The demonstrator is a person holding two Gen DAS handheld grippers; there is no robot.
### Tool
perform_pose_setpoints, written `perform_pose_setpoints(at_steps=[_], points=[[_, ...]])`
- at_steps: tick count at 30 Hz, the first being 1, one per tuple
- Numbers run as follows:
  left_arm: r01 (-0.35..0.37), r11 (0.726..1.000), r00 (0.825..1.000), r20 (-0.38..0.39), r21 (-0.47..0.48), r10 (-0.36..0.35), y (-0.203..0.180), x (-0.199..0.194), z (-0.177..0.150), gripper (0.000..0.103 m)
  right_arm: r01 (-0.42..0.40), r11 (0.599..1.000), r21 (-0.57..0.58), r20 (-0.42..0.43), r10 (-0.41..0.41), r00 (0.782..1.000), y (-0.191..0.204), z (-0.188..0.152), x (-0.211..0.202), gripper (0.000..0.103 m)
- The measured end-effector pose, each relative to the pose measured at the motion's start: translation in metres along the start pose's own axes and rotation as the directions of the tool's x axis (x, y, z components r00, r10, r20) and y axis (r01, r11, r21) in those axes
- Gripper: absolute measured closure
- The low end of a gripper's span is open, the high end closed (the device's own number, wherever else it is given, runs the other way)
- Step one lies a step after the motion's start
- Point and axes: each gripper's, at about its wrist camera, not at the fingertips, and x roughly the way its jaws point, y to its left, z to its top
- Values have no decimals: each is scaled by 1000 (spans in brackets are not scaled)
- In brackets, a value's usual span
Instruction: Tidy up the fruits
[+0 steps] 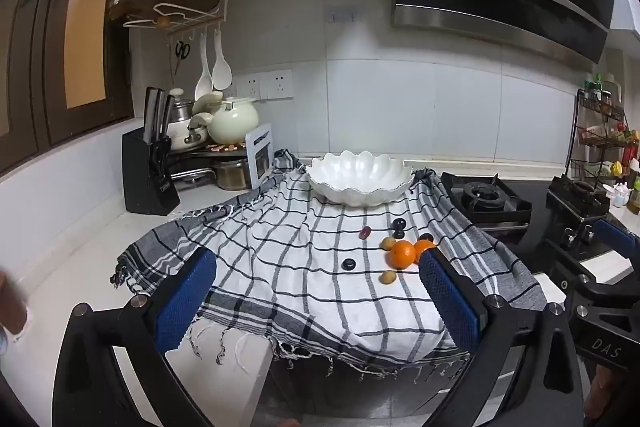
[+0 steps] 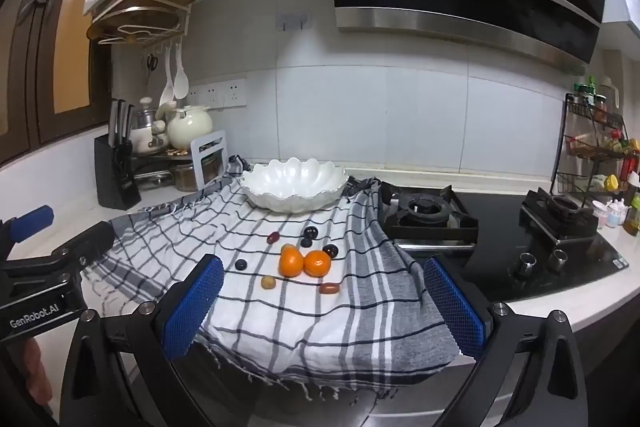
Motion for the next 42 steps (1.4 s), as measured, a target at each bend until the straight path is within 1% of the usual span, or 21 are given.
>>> perform_pose_setpoints(at_steps=[3,4,5,6,8,9,10,11,12,17,42], points=[[-5,1000,1000,-4,3,5,-2,-1,1,0,-3,1000,4,-7,3,1000,3,0,2,1],[-8,1000,1000,-3,6,8,-3,-2,1,0,-7,999,31,17,6,1000,-4,0,-4,1],[-9,1000,1000,-2,7,9,-4,-2,1,0,-3,999,32,19,3,1000,-5,0,-6,1],[1,1000,1000,6,13,-2,-7,-8,-2,0,-1,999,33,20,1,1000,-6,0,-7,1],[-2,1000,1000,12,17,2,-11,-10,-1,0,5,999,33,22,-5,1000,-8,0,-10,1],[7,1000,1000,20,2,-7,-4,-13,-3,0,7,999,33,24,-7,1000,-10,0,-11,1],[5,1000,1000,24,5,-5,-5,-14,-3,0,24,1000,9,16,-24,1000,-4,5,-10,1],[3,1000,1000,27,8,-4,-6,-15,-3,0,26,1000,10,17,-26,1000,-6,5,-11,1],[2,1000,1000,29,10,-2,-7,-16,-2,0,30,999,17,23,-31,999,-7,-1,-11,1],[6,1000,999,32,13,-6,-9,-19,-1,0,36,999,18,38,-36,999,-13,-2,-15,1],[20,1000,999,45,14,-21,-20,-21,3,0,28,999,22,58,-29,998,-20,0,-19,1]])
